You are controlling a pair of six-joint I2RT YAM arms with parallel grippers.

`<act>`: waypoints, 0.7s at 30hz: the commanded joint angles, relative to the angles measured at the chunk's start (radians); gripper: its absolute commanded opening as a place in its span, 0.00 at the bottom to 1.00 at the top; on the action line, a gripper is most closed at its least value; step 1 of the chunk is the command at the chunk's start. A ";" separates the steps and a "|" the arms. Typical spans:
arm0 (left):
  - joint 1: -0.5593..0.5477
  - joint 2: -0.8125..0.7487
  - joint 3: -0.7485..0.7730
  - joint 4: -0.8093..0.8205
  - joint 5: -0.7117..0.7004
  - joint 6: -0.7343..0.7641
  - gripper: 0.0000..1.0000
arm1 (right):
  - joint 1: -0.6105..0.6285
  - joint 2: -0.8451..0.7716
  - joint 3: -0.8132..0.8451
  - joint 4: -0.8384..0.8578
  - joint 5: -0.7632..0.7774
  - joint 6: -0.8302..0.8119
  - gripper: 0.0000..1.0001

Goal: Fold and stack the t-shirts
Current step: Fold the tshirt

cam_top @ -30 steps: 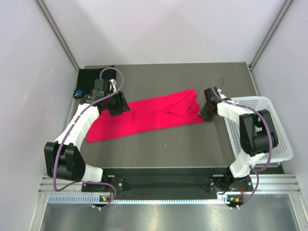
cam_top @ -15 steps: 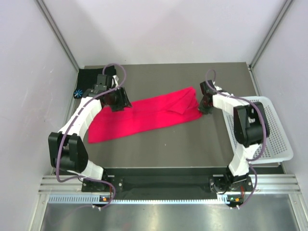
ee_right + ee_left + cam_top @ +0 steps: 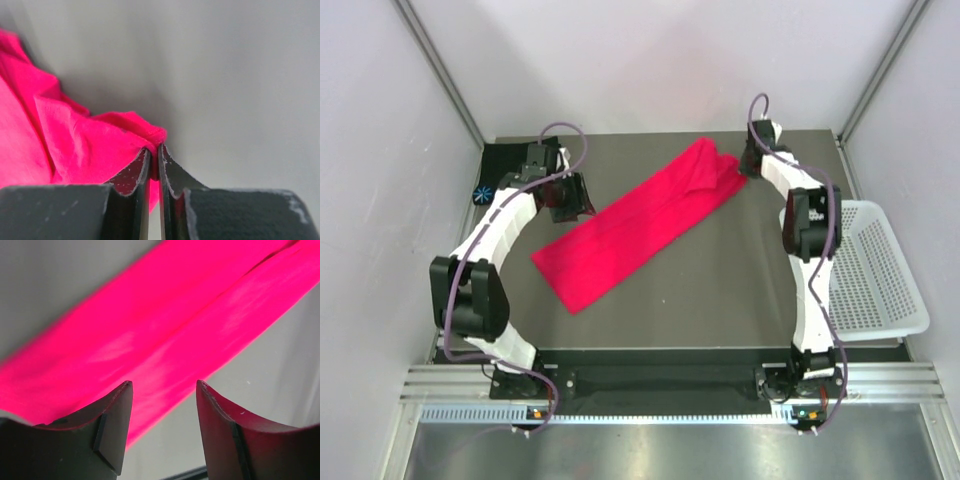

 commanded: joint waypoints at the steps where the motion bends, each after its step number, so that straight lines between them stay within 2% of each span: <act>1: 0.016 0.053 0.063 0.000 -0.038 0.041 0.59 | -0.013 0.127 0.294 -0.010 -0.031 -0.043 0.07; 2: 0.022 0.061 0.066 0.000 -0.038 0.043 0.59 | -0.016 0.158 0.413 -0.027 -0.059 -0.037 0.11; 3: 0.037 0.067 0.068 0.000 -0.035 0.044 0.59 | -0.017 0.198 0.465 -0.058 -0.061 -0.028 0.16; 4: 0.043 0.066 0.069 -0.003 -0.037 0.044 0.59 | -0.020 0.201 0.495 -0.088 -0.063 -0.020 0.26; 7: 0.065 0.038 0.074 -0.020 -0.046 0.044 0.59 | -0.020 0.122 0.448 -0.093 -0.037 -0.022 0.39; 12: 0.088 -0.020 0.041 -0.063 -0.072 0.048 0.59 | 0.015 -0.097 0.246 -0.159 -0.066 -0.026 0.46; 15: 0.099 -0.072 -0.012 -0.057 -0.067 0.034 0.59 | 0.075 -0.255 0.059 -0.165 -0.121 -0.005 0.49; 16: 0.100 -0.089 -0.024 -0.046 -0.055 0.029 0.59 | 0.110 -0.298 -0.058 -0.158 -0.139 0.021 0.50; 18: 0.102 -0.143 -0.058 -0.043 -0.050 0.006 0.59 | 0.153 -0.418 -0.166 -0.136 -0.178 0.040 0.52; 21: 0.102 -0.216 -0.096 -0.037 -0.030 -0.024 0.58 | 0.284 -0.553 -0.364 -0.098 -0.259 0.096 0.55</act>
